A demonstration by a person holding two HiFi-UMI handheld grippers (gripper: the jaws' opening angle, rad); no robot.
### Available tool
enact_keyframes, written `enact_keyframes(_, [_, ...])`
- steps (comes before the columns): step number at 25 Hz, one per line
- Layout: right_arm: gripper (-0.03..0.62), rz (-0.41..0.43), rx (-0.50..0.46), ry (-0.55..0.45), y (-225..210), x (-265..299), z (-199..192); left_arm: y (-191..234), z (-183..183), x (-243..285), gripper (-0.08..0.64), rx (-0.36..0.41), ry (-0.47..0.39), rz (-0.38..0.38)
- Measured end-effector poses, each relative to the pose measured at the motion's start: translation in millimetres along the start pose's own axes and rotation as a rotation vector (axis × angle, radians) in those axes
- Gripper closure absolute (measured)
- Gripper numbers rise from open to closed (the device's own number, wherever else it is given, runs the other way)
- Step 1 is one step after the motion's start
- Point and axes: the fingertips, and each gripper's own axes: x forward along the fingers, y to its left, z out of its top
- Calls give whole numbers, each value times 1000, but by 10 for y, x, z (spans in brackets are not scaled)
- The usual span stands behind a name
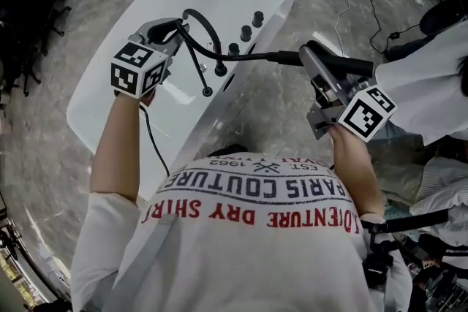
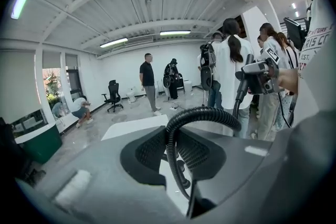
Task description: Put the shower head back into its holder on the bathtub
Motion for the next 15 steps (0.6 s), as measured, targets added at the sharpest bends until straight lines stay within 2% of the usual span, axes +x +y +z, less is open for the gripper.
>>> enact_keyframes(6, [466, -17, 28, 34, -115, 161, -101, -11, -492, 219, 495, -108, 54, -36])
enact_keyframes(11, [466, -23, 43, 63, -196, 247, -233, -108, -947, 397, 495, -166, 84, -72])
enact_keyframes(15, [466, -26, 50, 81, -269, 437, -331, -55, -1299, 556, 495, -232, 75, -80])
